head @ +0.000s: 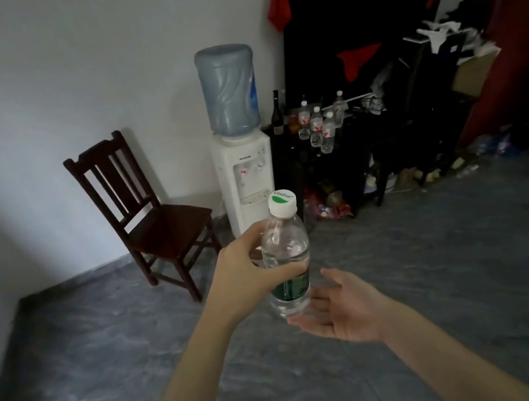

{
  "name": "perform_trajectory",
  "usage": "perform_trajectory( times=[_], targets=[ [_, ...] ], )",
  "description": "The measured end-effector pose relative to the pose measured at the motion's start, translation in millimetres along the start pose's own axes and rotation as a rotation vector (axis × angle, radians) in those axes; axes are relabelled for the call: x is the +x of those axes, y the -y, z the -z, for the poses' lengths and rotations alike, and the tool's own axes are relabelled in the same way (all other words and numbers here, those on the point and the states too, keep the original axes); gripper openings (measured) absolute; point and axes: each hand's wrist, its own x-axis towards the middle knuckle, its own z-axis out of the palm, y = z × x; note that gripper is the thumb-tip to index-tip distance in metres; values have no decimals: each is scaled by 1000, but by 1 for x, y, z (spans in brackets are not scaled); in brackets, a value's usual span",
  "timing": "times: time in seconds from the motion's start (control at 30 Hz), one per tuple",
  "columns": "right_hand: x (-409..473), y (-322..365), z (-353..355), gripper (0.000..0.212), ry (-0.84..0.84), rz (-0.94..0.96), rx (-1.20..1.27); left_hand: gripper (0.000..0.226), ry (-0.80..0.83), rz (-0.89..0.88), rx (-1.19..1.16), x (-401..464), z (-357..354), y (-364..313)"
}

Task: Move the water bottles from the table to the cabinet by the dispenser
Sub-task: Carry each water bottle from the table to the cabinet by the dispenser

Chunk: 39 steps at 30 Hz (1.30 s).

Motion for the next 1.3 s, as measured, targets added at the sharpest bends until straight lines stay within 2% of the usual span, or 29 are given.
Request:
perform_trajectory(
  times=[0.33, 0.8, 1.03, 1.3],
  targets=[
    [47, 60, 37, 66, -44, 17, 47, 61, 44, 25, 13, 84, -30, 19],
    [121, 263, 125, 68, -54, 26, -53, 64, 0, -22, 74, 293, -115, 8],
    [172, 340, 148, 73, -21, 7, -82, 65, -23, -1, 115, 382, -132, 22],
    [266, 442, 148, 74, -71, 33, -107, 69, 10, -16, 146, 516, -128, 63]
  ],
)
